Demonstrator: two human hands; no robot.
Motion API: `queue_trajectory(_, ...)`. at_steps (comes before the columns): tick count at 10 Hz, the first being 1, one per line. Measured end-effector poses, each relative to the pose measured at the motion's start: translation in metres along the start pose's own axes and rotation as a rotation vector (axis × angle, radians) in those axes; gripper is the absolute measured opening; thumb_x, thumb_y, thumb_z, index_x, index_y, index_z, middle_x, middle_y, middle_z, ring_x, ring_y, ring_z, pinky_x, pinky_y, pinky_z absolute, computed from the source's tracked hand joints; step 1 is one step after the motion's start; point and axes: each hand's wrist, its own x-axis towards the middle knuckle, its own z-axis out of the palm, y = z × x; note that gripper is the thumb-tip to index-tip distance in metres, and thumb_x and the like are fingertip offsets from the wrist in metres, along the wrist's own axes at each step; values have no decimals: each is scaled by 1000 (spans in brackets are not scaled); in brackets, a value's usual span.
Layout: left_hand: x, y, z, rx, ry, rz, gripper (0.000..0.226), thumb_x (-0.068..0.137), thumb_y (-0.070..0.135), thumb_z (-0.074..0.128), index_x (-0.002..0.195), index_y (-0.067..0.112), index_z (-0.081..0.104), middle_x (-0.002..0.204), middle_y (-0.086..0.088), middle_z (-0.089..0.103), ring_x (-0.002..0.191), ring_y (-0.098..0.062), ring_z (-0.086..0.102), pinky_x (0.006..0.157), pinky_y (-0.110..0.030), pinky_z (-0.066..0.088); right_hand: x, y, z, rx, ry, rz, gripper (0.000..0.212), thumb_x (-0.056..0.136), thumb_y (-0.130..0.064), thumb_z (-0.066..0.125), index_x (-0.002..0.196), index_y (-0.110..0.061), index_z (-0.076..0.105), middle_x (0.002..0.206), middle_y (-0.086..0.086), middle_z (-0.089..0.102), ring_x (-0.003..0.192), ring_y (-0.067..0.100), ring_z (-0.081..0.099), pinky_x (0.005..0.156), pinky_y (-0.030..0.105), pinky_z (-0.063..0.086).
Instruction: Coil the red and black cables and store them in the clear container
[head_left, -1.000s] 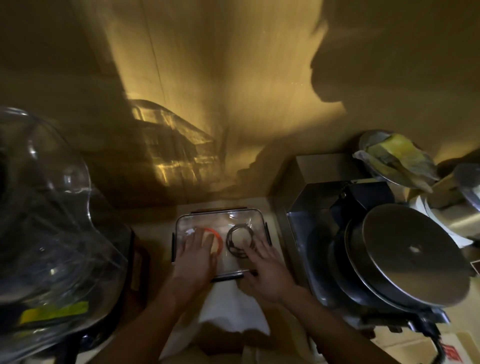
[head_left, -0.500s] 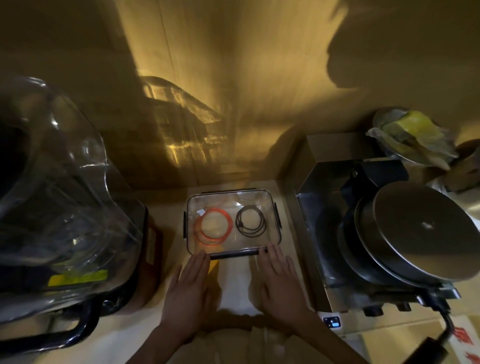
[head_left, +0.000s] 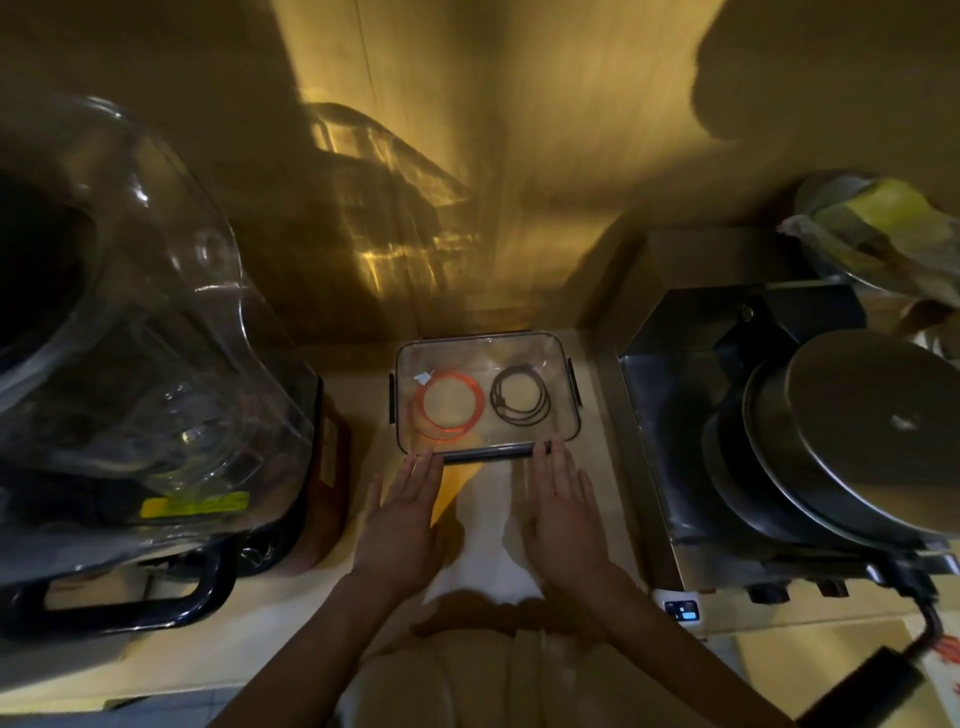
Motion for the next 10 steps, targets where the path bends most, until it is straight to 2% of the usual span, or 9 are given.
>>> queue_trajectory(2, 21, -5, -12, 1, -46, -25, 83, 93, 30, 48, 156, 24, -6, 165, 4, -7, 151, -13, -9, 121, -52, -1, 24, 6, -14, -64, -85, -17, 92, 92, -19, 52, 154, -19, -16, 162, 8, -24, 152, 26, -7, 122, 39, -3)
queue_trajectory(3, 34, -4, -19, 15, -81, -49, 83, 92, 32, 46, 155, 24, -7, 165, 5, -8, 150, -12, -11, 121, -52, 1, 36, 3, -29, -54, -142, -12, 92, 91, -19, 53, 155, -18, -14, 163, 9, -23, 152, 30, 0, 124, 43, 7)
queue_trajectory(5, 54, -4, -30, 70, -118, -83, 82, 91, 31, 45, 156, 23, -5, 165, 4, -8, 151, -13, -11, 122, -47, -4, 51, -9, -37, -87, -143, 8, 92, 89, -11, 54, 156, -14, -9, 163, 10, -22, 140, 29, 35, 115, 38, 31)
queue_trajectory(6, 52, -2, -30, 67, -128, -101, 85, 90, 30, 47, 156, 24, -6, 165, 5, -10, 150, -13, -13, 122, -46, -5, 51, -13, -38, -110, -137, 28, 89, 90, -9, 51, 156, -14, -9, 162, 9, -24, 134, 28, 43, 109, 35, 38)
queue_trajectory(8, 53, 2, -33, 87, -134, -112, 86, 91, 31, 48, 155, 23, -7, 165, 4, -10, 151, -15, -12, 121, -45, -3, 48, -12, -45, -112, -184, 26, 99, 88, -28, 62, 156, -16, -10, 164, 7, -21, 140, 31, 34, 113, 39, 34)
queue_trajectory(9, 53, 3, -37, 66, -124, -104, 80, 93, 34, 46, 156, 21, -1, 166, 2, -5, 151, -16, -7, 122, -45, 2, 49, -10, -44, -119, -192, 31, 104, 85, -38, 65, 156, -19, -9, 164, 5, -17, 145, 32, 24, 116, 43, 30)
queue_trajectory(10, 49, 7, -48, -77, -20, -61, 58, 97, 33, 44, 151, 20, 27, 160, -5, 27, 147, -24, 24, 116, -42, 27, 46, -9, -49, -155, -106, -27, 79, 91, -27, 56, 156, -13, 12, 165, 10, 4, 145, 29, 23, 119, 42, 24)
